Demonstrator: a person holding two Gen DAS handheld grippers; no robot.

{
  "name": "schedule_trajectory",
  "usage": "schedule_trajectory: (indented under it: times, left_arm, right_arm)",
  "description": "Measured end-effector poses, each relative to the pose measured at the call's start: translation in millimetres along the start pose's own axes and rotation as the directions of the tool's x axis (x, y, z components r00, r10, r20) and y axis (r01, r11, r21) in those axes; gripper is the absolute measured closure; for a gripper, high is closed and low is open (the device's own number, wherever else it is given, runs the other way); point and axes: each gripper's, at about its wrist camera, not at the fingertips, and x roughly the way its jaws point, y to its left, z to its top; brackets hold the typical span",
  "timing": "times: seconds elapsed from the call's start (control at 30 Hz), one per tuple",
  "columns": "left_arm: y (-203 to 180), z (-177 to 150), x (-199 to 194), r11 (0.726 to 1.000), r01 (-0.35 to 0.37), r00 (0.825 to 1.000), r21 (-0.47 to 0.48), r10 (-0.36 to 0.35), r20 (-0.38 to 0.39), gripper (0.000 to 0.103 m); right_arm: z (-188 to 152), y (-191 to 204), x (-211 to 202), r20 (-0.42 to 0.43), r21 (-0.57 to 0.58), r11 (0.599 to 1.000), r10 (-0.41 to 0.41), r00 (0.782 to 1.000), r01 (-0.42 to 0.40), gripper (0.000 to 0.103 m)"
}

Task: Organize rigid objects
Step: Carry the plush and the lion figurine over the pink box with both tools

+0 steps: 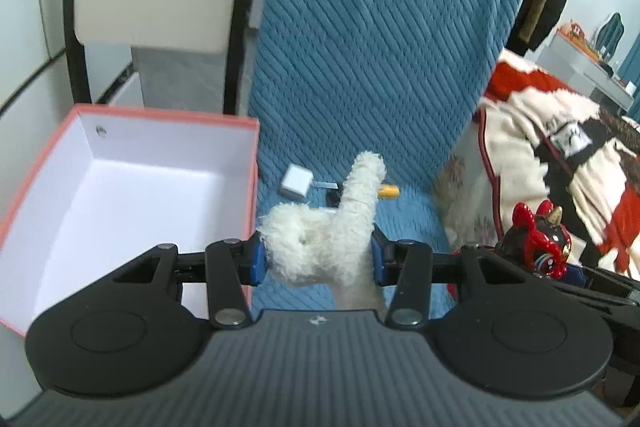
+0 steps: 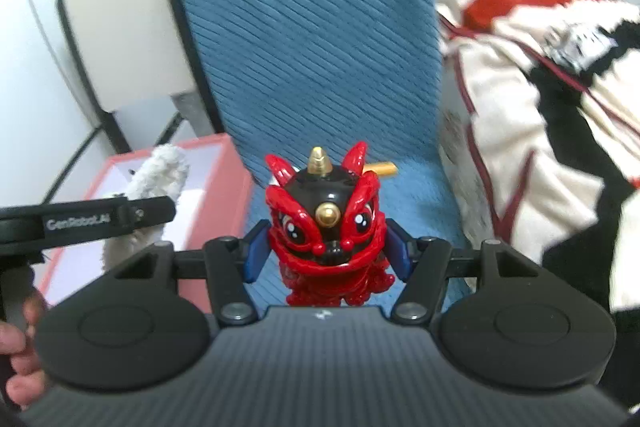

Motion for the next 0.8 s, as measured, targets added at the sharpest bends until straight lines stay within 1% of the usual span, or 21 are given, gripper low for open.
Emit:
schedule_trajectory:
  times: [0.1, 0.27, 0.4, 0.5, 0.6, 0.7, 0.8]
  left_arm:
    - [11.1, 16.6, -14.6, 1.0, -0.009, 1.0, -0.009, 0.009, 0.027, 0.05]
    - [40.2, 41.3, -38.3, 0.998, -0.042, 0.995, -0.042, 0.046, 0.085, 0.05]
    - [73.6, 55.3, -48.9, 0.991, -0.1, 0.988, -0.088, 0.109, 0.112, 0.05]
    - [99.6, 58.7, -47.0, 0.986, -0.126, 0.985, -0.113, 0.137, 0.102, 0.05]
    - [129.1, 56.1, -38.6, 0.978, -0.152, 0.983, -0.143, 0.165, 0.081, 0.05]
    - [158.1, 49.2, -22.3, 0.97, -0.186, 0.98, -0.157, 0.195, 0.039, 0.05]
    - [190.7, 33.7, -0.2, 0.96, -0.209, 0.978, -0.187, 0.208, -0.023, 0.05]
  right_arm:
    - [17.7, 20.1, -4.2, 0.027, -0.026, 0.999, 0.046, 0.999, -0.045, 0.04]
    - [39.6, 62.8, -8.6, 0.058, -0.09, 0.987, 0.14, 0.988, -0.135, 0.04]
    - [44.1, 100.7, 2.8, 0.046, -0.158, 0.969, 0.202, 0.978, -0.192, 0.04]
    - [40.7, 123.9, 18.9, 0.009, -0.166, 0.959, 0.236, 0.972, -0.231, 0.04]
    - [32.4, 144.9, 43.8, -0.04, -0.173, 0.952, 0.248, 0.968, -0.251, 0.04]
    - [22.1, 160.1, 73.1, -0.095, -0.187, 0.946, 0.251, 0.963, -0.265, 0.04]
    - [6.8, 171.8, 106.5, -0.17, -0.189, 0.943, 0.243, 0.955, -0.273, 0.04]
